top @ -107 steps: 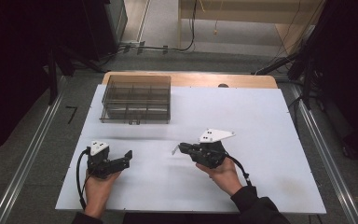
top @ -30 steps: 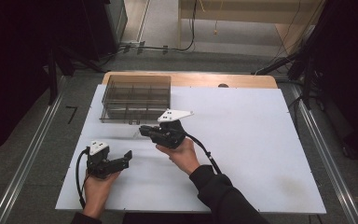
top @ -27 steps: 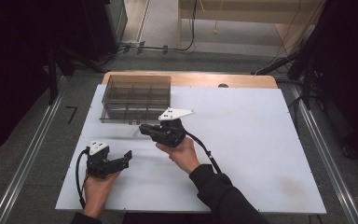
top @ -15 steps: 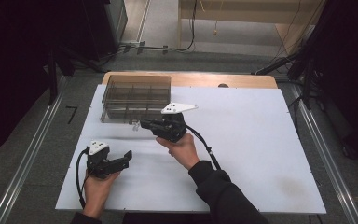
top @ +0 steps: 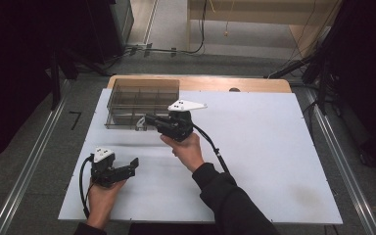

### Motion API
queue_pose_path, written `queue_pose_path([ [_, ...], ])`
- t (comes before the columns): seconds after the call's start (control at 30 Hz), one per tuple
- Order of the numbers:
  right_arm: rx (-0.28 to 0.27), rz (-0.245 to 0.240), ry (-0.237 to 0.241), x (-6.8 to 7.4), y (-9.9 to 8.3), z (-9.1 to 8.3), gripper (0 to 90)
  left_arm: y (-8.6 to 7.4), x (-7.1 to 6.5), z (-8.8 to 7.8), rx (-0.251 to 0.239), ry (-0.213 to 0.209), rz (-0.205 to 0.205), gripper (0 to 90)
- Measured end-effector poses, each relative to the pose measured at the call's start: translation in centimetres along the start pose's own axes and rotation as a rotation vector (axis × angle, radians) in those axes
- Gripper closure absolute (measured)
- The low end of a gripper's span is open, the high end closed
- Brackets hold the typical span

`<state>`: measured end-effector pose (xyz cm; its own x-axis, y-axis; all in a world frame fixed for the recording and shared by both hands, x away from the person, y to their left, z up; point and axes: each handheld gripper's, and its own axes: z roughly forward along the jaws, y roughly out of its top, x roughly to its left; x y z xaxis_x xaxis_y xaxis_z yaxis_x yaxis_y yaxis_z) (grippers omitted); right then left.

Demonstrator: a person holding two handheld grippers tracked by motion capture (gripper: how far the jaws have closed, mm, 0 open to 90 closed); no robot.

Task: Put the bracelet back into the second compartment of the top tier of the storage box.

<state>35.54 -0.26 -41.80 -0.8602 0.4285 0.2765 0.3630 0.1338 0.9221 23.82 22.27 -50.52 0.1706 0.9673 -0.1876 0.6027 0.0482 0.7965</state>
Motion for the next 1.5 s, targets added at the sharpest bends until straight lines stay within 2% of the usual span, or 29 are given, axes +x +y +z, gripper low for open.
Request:
queue_pose_path([
  [0.5, -0.018, 0.035, -0.083, -1.4, 0.1, 0.7, 82.8, 0.0, 0.0, 0.1, 0.007, -0.003, 0.003, 9.4],
  [0.6, 0.015, 0.020, -0.126, -1.5, 0.0, 1.3, 82.8, 0.0, 0.0, 0.1, 0.005, -0.004, 0.003, 9.4],
  [0.63, 0.015, 0.020, -0.126, -1.5, 0.0, 1.3, 82.8, 0.0, 0.0, 0.1, 0.006, -0.004, 0.004, 9.4],
  [0.7, 0.053, 0.002, -0.156, -1.4, -0.1, 1.7, 82.8, 0.0, 0.0, 0.1, 0.007, -0.004, 0.004, 9.4],
  [0.87, 0.106, 0.019, -0.168, -1.3, -0.2, 2.2, 82.8, 0.0, 0.0, 0.1, 0.006, -0.004, 0.003, 9.4],
  [0.97, 0.164, 0.035, -0.184, -1.3, -0.1, 2.6, 82.8, 0.0, 0.0, 0.1, 0.006, -0.004, 0.002, 9.4],
  [1.1, 0.202, 0.043, -0.200, -1.4, -0.2, 2.9, 82.8, 0.0, 0.0, 0.1, 0.005, -0.005, 0.000, 9.4],
  [1.2, 0.252, 0.044, -0.216, -1.4, -0.4, 3.3, 82.7, 0.0, 0.0, 0.1, 0.004, -0.007, 0.000, 9.4],
  [1.5, 0.261, 0.035, -0.226, -1.1, -0.2, 3.6, 82.3, 0.0, 0.1, 0.1, 0.005, -0.007, 0.000, 9.4],
])
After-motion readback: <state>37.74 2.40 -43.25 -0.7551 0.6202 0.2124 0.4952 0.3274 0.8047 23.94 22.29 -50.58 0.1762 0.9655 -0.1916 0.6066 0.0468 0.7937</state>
